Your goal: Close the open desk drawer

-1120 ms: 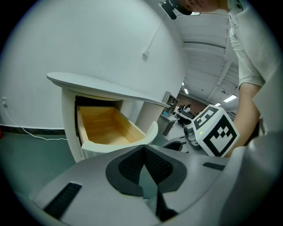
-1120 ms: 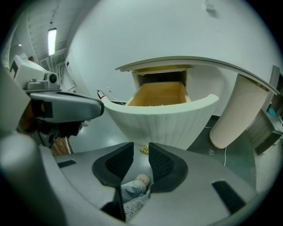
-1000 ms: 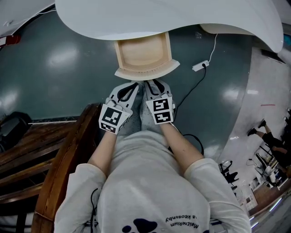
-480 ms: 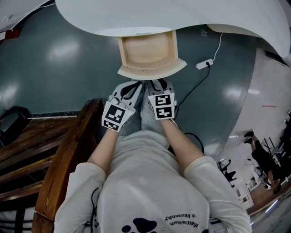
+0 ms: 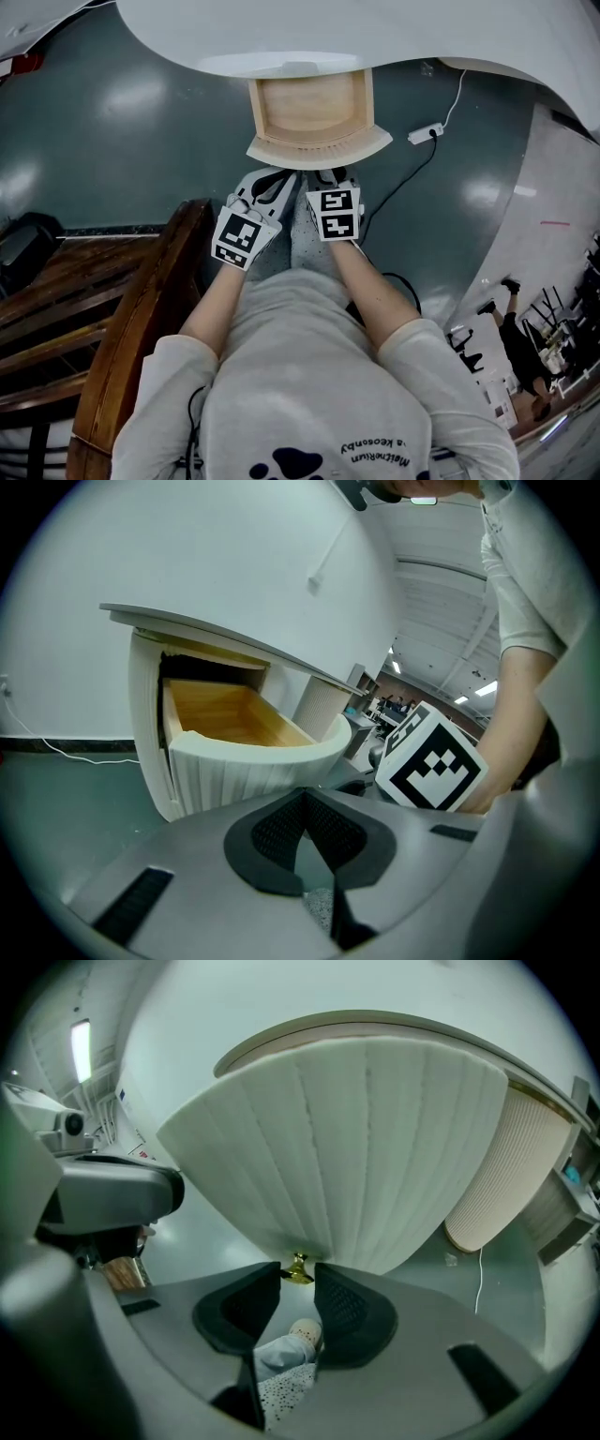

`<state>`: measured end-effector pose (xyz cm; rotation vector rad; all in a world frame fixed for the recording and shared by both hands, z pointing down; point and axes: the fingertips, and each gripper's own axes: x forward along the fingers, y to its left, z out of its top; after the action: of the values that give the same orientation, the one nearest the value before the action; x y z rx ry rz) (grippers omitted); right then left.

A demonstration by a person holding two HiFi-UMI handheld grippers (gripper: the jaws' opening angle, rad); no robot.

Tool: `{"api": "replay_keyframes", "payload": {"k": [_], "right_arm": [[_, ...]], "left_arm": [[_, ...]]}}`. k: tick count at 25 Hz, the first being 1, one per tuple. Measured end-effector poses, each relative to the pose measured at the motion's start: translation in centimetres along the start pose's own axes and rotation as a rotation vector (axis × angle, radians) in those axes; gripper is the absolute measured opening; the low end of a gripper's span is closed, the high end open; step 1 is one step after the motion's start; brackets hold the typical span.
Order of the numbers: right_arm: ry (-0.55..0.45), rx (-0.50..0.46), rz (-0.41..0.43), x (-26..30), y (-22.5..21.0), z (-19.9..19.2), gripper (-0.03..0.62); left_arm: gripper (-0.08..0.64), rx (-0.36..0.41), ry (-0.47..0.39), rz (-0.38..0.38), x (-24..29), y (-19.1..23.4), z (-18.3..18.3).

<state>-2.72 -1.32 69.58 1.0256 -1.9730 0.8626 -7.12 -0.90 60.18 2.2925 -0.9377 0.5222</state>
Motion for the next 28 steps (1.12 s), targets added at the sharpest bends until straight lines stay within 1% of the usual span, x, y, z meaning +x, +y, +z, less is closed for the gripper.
{"api": "replay_keyframes", "payload": {"k": [8, 16, 21, 28], "right_arm": [[0.022, -0.016, 0.006, 0.2, 0.4, -0.1, 0.11], [0.025, -0.022, 0.018, 0.7, 0.1, 0.8, 0.11], [0.019, -0.026, 0.021, 1.1, -0.3, 2.2, 0.11], [0.008, -0.032, 0.019, 2.1, -0.9, 4.3, 0.11]], "left_arm": [[0.008, -0.038, 0.005, 0.01, 0.0, 0.7, -0.6], [0.008, -0.061, -0.002, 0.015, 0.4, 1.4, 0.3], [0.006, -0.022, 0.001, 0.032, 0.9, 2.5, 1.4], [0.008, -0.033, -0.015, 0.052, 1.7, 4.2, 2.9]]}}
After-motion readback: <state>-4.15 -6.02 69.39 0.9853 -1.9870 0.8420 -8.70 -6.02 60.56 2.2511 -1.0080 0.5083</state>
